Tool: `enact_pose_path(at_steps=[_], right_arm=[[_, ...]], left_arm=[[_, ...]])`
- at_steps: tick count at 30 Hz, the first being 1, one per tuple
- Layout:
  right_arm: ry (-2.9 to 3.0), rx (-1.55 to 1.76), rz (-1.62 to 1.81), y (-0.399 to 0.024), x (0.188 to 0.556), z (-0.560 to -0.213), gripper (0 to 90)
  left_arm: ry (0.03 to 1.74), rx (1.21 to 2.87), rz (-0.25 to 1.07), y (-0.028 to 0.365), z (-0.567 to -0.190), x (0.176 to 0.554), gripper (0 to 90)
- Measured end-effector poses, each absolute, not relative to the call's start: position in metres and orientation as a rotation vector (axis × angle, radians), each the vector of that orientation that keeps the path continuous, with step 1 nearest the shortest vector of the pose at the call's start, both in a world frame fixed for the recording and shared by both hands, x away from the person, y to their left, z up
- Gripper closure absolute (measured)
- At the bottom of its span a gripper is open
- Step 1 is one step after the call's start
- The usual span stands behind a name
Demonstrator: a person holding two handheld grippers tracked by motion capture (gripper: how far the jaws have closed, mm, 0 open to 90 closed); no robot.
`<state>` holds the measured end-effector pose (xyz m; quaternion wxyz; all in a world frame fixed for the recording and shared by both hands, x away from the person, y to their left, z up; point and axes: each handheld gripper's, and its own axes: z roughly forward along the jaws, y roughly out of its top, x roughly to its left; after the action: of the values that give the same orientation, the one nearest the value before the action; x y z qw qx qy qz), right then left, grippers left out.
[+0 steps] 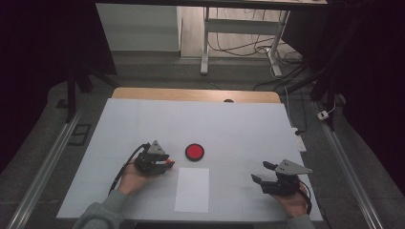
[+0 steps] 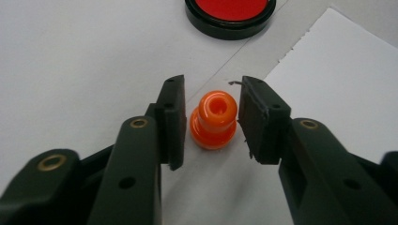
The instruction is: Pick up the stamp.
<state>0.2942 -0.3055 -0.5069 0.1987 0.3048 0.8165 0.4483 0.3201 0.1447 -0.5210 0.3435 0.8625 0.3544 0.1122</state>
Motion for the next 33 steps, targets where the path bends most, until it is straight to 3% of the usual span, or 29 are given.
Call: enact_pose_path(at_steps=[6,33], right_arm=[[2.285,0.855,1.244,-0.306,0.295,-0.507,29.3],[2.291,0.851,1.214,-0.305,0.295,-0.509,29.4]], left_arm=[[0.911,2.255,0.281,0.144,-0.522,0.321,70.4],[0.911,2.184,0.306,0.154,-0.514,0.319,72.5]])
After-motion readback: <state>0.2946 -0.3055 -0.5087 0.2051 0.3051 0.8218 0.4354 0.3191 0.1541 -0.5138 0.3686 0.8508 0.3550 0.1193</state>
